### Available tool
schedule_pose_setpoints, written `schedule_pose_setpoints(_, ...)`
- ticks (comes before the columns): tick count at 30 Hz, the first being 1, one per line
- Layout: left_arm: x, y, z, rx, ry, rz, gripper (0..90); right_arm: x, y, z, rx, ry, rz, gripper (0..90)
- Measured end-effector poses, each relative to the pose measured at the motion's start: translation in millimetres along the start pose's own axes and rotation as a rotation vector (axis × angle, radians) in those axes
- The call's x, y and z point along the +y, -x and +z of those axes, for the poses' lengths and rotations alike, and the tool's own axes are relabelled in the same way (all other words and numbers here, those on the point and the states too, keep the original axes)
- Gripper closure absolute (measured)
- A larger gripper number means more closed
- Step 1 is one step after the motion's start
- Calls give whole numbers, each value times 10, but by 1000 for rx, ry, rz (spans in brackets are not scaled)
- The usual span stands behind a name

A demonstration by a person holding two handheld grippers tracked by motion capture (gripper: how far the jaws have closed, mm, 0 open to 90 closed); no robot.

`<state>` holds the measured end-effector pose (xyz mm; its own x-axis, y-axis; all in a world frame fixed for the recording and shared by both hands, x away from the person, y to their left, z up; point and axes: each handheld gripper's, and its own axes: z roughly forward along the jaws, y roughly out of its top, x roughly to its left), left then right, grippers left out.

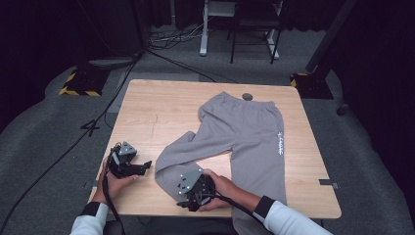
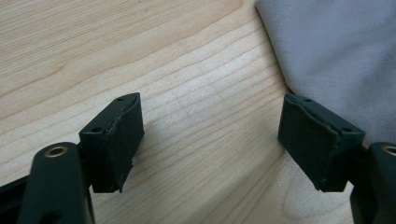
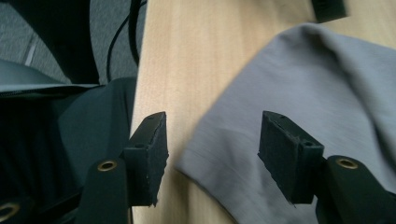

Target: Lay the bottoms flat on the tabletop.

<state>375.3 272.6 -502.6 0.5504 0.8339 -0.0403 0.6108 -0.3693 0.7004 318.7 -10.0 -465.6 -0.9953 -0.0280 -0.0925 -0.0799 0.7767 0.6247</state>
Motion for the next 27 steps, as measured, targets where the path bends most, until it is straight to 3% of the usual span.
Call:
schedule_pose_setpoints(4, 9, 20, 15, 12, -6, 14, 201, 7, -36, 153, -7, -54, 1, 456)
schedule_pose_setpoints(9, 11, 19, 18, 10, -9, 14, 196, -4, 32, 218, -33, -41, 48, 683)
schedule_pose_setpoints(11, 12, 18, 19, 10, -8, 14, 195, 5, 67, 218, -91, -56, 51, 790)
schedule_pose_setpoints(15, 12, 20, 18, 13, -9, 13, 195, 15, 139, 120, -142, -26, 86, 831)
schedule_pose_setpoints(19, 15, 25, 23, 15, -8, 12, 195, -39, 424, -339, -261, 139, 243, 840)
schedule_pose_setpoints(20, 15, 34, 28, 17, -2, 5, 195, -78, 509, -482, -303, 173, 281, 842)
schedule_pose_setpoints(21, 18, 39, 28, 17, -6, 9, 195, -211, 678, -769, -388, 228, 356, 844)
schedule_pose_setpoints(22, 22, 47, 30, 14, -9, 13, 195, -211, 678, -769, -388, 228, 356, 844)
schedule_pose_setpoints(23, 30, 63, 42, 10, -4, 19, 195, -416, 850, -1031, -481, 244, 431, 844)
schedule_pose_setpoints(24, 37, 78, 46, 6, -8, 21, 195, -416, 850, -1031, -481, 244, 431, 844)
schedule_pose_setpoints(25, 46, 102, 58, -1, -8, 28, 196, -511, 910, -1123, -513, 249, 464, 843)
schedule_pose_setpoints(27, 65, 142, 76, -13, -9, 41, 197, -878, 1081, -1374, -615, 233, 570, 842)
